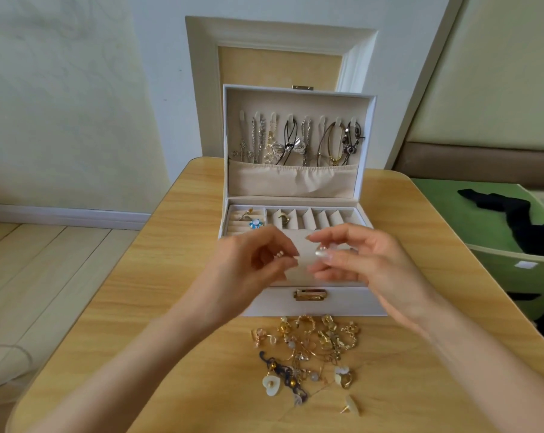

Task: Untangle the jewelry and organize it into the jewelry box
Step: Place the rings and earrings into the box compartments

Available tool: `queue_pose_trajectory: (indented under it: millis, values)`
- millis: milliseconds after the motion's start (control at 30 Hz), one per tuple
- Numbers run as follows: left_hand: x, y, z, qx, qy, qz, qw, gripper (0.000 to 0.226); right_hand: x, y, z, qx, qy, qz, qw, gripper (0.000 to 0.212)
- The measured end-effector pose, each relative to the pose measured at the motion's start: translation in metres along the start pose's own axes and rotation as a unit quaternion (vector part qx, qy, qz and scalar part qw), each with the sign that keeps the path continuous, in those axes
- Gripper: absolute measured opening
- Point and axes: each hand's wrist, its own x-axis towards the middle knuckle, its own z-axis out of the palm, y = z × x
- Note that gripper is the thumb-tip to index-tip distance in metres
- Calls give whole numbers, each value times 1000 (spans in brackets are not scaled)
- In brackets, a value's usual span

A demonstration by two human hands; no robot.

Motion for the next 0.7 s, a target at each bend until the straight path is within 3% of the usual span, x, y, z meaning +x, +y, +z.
queue_pose_trajectory:
  millis: [233, 400, 700]
  values:
    - [42, -19, -1, 105, 47, -46, 992, 10, 68, -1, -16, -139, 93, 0, 986, 10]
    - [45, -28, 1, 132, 70, -59, 987, 6, 105, 6, -11, -162, 93, 41, 981, 10]
    - [43, -30, 1, 127, 70, -43, 988, 5, 128, 7, 2, -308, 106, -12, 945, 14]
